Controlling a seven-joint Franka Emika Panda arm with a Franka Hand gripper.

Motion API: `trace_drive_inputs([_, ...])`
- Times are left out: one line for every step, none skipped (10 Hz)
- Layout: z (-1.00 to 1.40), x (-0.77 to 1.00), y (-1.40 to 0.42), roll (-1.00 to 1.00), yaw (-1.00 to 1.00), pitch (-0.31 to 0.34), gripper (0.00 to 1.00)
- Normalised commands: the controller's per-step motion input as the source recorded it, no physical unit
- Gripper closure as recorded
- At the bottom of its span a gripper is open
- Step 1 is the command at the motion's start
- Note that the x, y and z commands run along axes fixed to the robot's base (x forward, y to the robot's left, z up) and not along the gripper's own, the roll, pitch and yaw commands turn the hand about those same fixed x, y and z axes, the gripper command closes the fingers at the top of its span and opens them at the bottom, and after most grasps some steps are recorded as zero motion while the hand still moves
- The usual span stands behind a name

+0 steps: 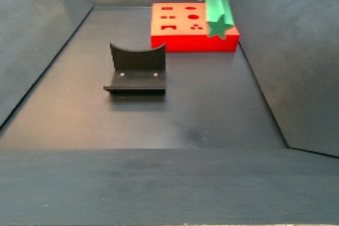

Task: Pick up the star object. Move up. Place the star object on the fixture. Regrasp the star object. Move to above the board. Insert the star object.
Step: Place the star object on the fixture.

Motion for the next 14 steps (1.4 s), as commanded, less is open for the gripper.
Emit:
trace_drive_inputs([-0.01,1.00,0.01,-0.15,0.06,0.004,1.00])
trace_drive_inputs([-0.01,1.00,0.01,-0.14,0.03,0.022,1.00])
trace_drive_inputs([-0.02,1.00,0.01,-0.13,0.02,0.032,1.00])
trace_drive_inputs([-0.02,1.00,0.01,-0.13,0.01,0.048,1.00])
trace_drive_inputs([-0.02,1.00,0.01,-0.13,0.01,0.054,1.00])
trace_drive_inputs([-0.02,1.00,0.01,-0.13,0.01,0.069,1.00])
trace_drive_inputs([-0.01,1.00,0.01,-0.13,0.01,0.079,1.00])
trace_drive_inputs([-0.01,1.00,0.01,-0.13,0.01,0.091,1.00])
trace_drive_inputs([-0.04,1.00,-0.58,-1.00,0.08,0.157,1.00])
trace_drive_inputs([-0.03,1.00,-0.55,-1.00,0.07,0.160,1.00])
trace_drive_inputs([-0.03,1.00,-0.44,-1.00,0.06,0.163,1.00])
trace_drive_inputs([-0.03,1.00,-0.28,-1.00,0.04,0.168,1.00])
trace_drive_inputs([-0.02,0.97,-0.19,-1.00,0.03,0.171,1.00])
trace_drive_inputs([-0.02,0.88,-0.11,-1.00,0.02,0.174,1.00])
